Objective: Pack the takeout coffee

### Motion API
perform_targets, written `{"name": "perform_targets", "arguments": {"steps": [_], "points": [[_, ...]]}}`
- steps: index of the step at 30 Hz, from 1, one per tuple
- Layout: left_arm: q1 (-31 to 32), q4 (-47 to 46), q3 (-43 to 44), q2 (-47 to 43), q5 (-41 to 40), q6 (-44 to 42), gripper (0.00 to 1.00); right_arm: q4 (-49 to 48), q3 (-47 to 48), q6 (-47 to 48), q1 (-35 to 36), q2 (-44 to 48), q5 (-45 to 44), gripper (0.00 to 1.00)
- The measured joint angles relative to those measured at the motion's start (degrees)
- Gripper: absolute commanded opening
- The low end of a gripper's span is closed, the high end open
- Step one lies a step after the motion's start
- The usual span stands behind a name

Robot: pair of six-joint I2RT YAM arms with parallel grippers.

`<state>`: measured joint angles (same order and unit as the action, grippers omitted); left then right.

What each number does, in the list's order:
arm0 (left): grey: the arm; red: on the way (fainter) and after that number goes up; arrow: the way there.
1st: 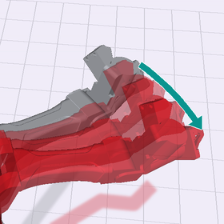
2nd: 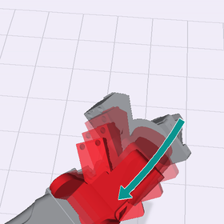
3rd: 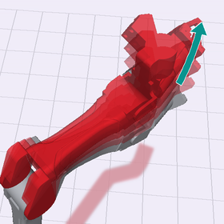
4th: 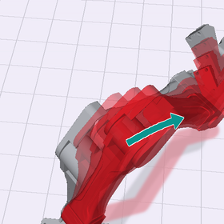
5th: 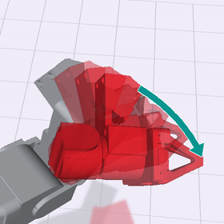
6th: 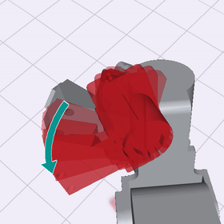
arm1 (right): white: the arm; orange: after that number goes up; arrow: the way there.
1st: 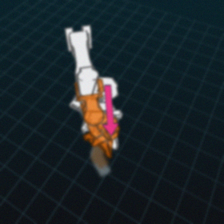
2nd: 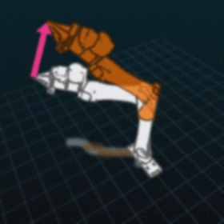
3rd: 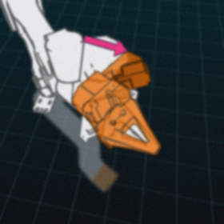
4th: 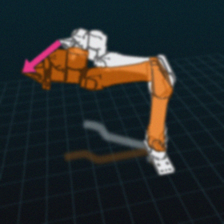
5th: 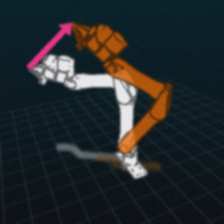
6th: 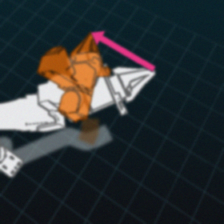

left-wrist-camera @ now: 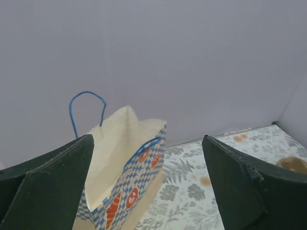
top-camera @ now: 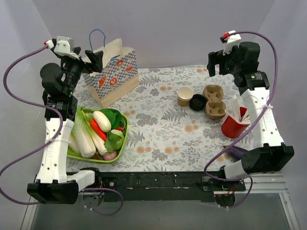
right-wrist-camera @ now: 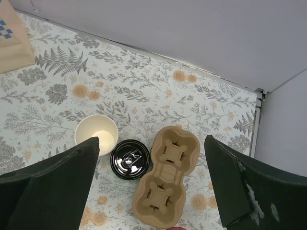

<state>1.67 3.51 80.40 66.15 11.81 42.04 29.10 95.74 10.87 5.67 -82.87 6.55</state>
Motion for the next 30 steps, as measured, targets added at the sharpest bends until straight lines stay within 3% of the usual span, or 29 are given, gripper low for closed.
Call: {"name": "perform_targets", "arguments": {"steps": [5,9,12,13,14,16,23,30], "points": [[0.0,2.97,-0.35,0.11,8.87,0.42,0.98,-0.57,-0.33,3.87,0.92,0.0,7.61,0.92],[0.04,8.37,-3.34,2.54,13.38,0.33,0.98,-0.76,-0.42,9.42,7.45,-1.33,10.08,0.86],[0.04,12.92,-5.68,2.84,16.04,-0.11,0.98,-0.39,2.27,12.55,14.51,-6.12,8.15,0.72],[0.04,14.53,-6.19,2.73,16.96,-0.33,0.98,-0.39,3.34,13.03,16.52,-8.5,7.76,0.58],[0.04,15.43,-6.56,2.62,17.64,-0.48,0.98,-0.13,4.09,13.07,17.7,-10.47,7.45,0.52],[0.04,16.55,-7.98,1.7,18.71,-0.24,0.98,0.9,5.79,13.11,18.78,-15.28,6.82,0.44],[-0.17,16.13,-15.02,-4.11,19.85,3.02,0.98,10.73,13.62,13.29,17.46,-31.67,5.27,0.44],[-1.36,15.28,-18.08,-6.97,19.02,4.44,0.98,19.06,19.93,13.88,17.29,-38.8,4.76,0.4]]}}
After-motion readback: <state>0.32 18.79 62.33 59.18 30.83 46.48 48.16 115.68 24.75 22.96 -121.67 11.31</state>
